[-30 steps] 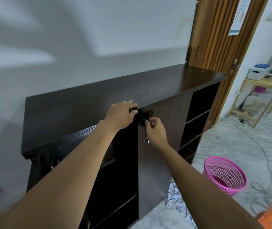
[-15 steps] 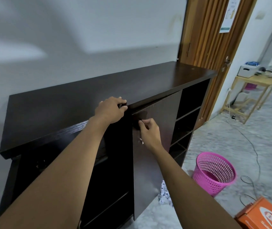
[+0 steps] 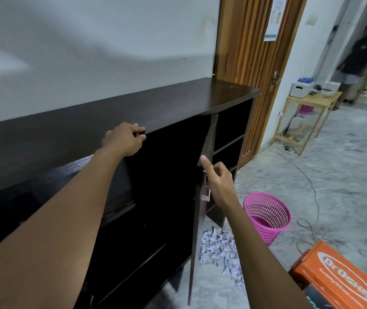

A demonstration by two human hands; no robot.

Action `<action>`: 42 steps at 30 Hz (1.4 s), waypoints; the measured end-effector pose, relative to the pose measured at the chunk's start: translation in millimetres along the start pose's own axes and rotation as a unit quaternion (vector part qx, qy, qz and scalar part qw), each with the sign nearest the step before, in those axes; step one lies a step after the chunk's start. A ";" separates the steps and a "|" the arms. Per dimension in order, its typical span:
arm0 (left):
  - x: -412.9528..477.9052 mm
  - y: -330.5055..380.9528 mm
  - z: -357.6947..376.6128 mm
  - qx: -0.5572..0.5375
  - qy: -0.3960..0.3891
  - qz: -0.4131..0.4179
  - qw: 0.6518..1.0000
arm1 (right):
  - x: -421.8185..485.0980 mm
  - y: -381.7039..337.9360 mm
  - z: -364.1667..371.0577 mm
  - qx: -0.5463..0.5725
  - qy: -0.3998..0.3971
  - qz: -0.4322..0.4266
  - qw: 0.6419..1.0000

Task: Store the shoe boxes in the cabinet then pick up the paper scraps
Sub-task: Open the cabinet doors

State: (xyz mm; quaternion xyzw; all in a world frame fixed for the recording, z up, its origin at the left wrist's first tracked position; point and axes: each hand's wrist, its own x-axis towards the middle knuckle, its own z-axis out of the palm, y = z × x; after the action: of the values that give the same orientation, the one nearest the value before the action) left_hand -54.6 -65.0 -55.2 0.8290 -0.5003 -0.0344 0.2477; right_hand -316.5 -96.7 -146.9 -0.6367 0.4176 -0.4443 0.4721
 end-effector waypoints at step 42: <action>63.3 123.7 85.0 0.184 -0.012 0.161 0.969 | 117.1 18.9 -175.3 -0.459 0.193 -0.036 0.866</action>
State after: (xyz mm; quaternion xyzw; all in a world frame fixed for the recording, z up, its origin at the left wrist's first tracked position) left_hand -149.6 -197.1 -62.4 0.7682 -0.6280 0.0890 0.0871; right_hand -456.9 -252.3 -117.2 -0.6976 0.6341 -0.3331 0.0203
